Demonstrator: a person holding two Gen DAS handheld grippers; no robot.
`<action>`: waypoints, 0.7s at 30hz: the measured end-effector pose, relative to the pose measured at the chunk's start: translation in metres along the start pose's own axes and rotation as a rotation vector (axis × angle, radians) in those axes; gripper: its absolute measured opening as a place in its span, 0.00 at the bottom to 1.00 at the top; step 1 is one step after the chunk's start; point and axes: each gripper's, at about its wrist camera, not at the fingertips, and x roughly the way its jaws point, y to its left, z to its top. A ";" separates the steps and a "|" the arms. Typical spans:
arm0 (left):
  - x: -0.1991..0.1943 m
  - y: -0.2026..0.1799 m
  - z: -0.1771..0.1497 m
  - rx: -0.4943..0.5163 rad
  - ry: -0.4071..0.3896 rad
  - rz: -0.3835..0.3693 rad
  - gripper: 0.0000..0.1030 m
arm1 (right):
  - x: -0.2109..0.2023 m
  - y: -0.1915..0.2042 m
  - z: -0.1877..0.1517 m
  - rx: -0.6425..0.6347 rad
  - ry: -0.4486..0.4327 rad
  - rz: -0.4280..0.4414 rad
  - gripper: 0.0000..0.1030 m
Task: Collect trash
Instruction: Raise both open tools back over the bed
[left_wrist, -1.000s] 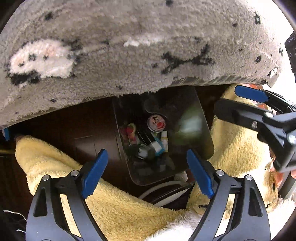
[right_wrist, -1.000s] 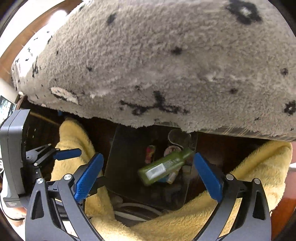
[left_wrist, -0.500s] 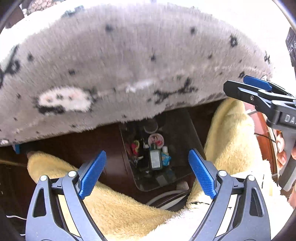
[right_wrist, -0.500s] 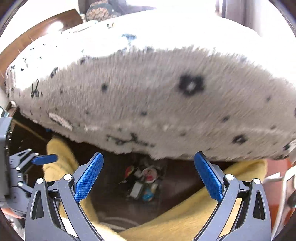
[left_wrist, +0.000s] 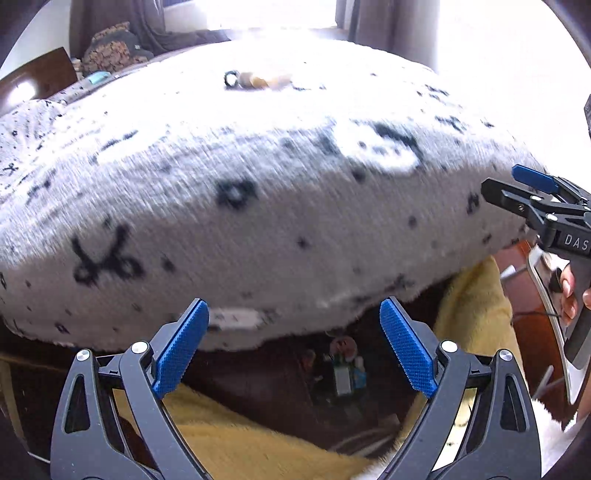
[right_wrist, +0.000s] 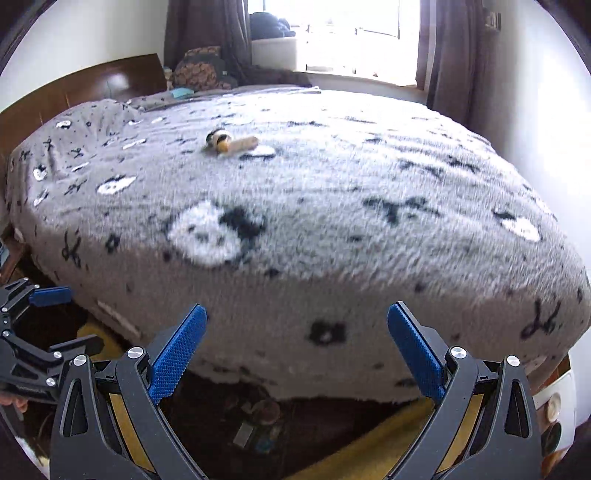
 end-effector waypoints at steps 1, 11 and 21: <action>0.000 0.003 0.005 0.000 -0.011 0.009 0.86 | 0.000 0.000 0.006 0.000 -0.011 -0.003 0.96; 0.017 0.038 0.064 -0.001 -0.078 0.077 0.86 | 0.043 0.000 0.068 0.015 -0.033 0.028 0.96; 0.060 0.081 0.120 -0.046 -0.068 0.125 0.86 | 0.130 0.029 0.130 -0.033 0.014 0.135 0.89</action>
